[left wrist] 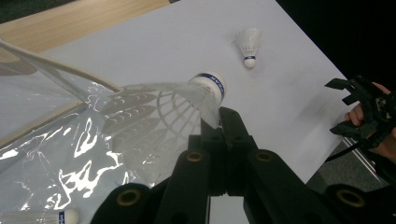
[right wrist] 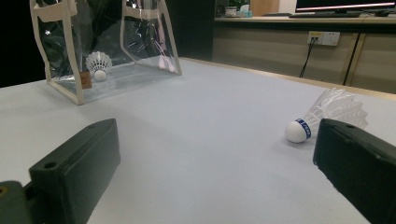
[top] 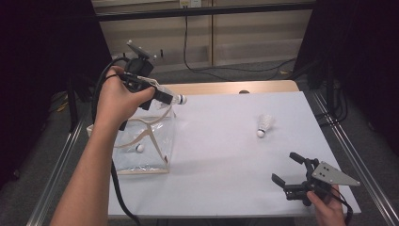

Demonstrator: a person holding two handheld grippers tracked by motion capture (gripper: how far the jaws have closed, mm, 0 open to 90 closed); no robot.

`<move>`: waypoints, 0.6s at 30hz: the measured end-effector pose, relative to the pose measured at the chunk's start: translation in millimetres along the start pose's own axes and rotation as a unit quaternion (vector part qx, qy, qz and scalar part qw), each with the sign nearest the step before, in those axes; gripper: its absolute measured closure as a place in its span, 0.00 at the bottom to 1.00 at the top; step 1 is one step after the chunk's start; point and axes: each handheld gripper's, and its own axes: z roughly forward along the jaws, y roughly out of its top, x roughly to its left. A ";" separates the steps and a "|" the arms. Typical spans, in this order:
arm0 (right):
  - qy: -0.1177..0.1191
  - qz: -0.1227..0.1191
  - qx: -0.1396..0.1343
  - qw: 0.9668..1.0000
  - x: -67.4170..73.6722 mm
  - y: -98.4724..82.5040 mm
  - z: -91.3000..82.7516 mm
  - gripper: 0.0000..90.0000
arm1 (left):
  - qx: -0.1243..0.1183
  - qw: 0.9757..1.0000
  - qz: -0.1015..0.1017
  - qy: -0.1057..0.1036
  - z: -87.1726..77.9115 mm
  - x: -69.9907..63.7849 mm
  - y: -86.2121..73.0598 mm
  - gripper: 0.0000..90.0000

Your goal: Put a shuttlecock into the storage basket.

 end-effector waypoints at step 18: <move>0.000 0.000 0.000 1.000 0.1 0.0 0.1 0.00 | -0.010 1.000 -0.019 0.013 -9.9 12.5 -4.3 1.00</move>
